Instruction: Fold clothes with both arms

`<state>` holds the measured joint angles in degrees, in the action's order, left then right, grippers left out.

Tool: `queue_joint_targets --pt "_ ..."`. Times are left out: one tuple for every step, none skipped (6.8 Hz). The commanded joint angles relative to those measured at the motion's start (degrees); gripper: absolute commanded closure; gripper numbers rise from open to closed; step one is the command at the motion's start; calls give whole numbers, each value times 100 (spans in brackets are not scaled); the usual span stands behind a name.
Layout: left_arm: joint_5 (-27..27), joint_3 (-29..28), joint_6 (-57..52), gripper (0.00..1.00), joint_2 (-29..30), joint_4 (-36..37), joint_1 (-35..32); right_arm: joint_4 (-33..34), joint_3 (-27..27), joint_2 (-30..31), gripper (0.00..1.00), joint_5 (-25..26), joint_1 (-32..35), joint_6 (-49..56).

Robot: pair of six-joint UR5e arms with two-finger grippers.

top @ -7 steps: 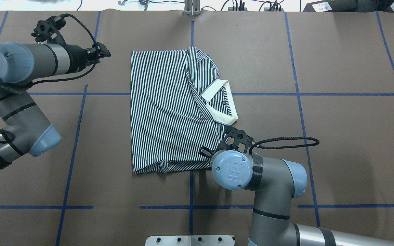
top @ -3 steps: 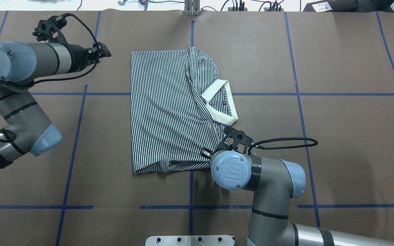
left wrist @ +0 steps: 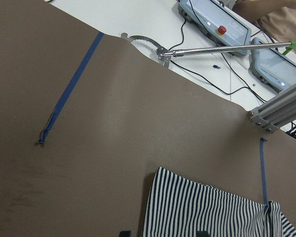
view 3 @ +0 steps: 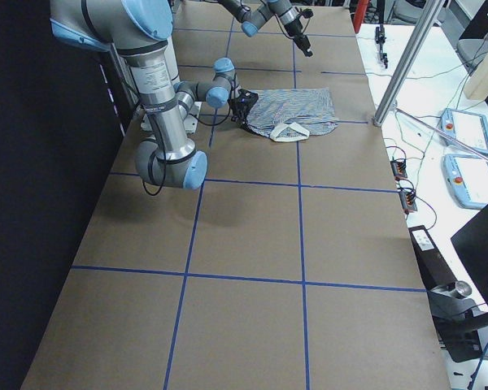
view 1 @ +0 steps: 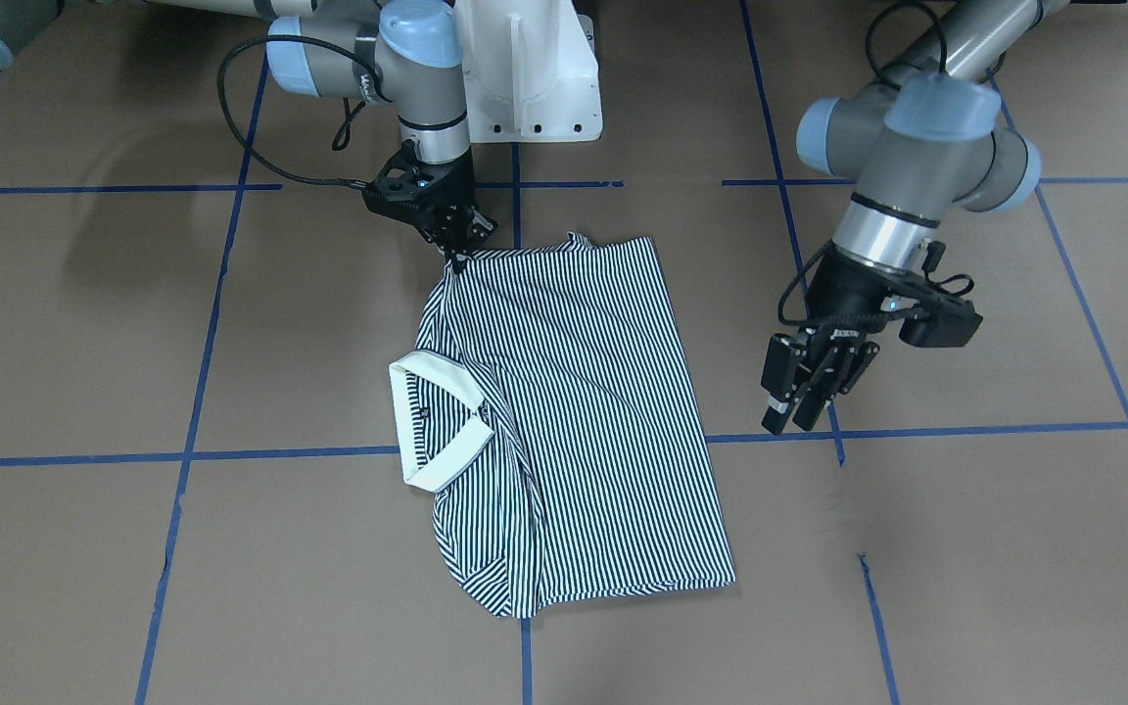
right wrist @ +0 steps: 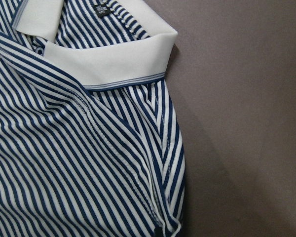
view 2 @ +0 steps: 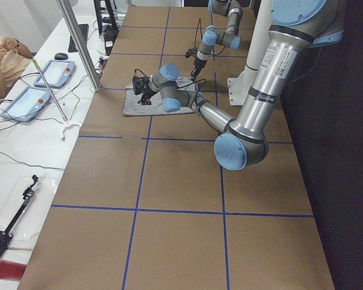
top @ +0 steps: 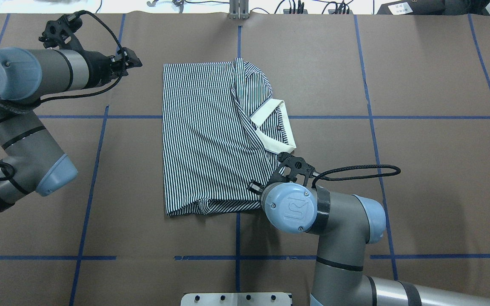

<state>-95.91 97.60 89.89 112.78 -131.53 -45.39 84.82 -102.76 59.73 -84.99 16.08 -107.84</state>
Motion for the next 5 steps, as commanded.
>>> queue_joint_targets --pt "27 1265 1243 46 -237 1090 852 -9 -270 171 100 9 -44 35" --pt "707 1679 1694 46 -439 1564 1744 -9 -349 206 100 9 -26 35" --pt "975 1753 2160 46 -485 2004 2362 -9 -359 258 100 9 -35 35" --pt "986 1693 2400 46 -563 2096 2751 -9 -359 268 100 9 -35 35" --pt "978 1684 2489 43 -764 2096 2842 -9 -350 259 100 18 -35 35"
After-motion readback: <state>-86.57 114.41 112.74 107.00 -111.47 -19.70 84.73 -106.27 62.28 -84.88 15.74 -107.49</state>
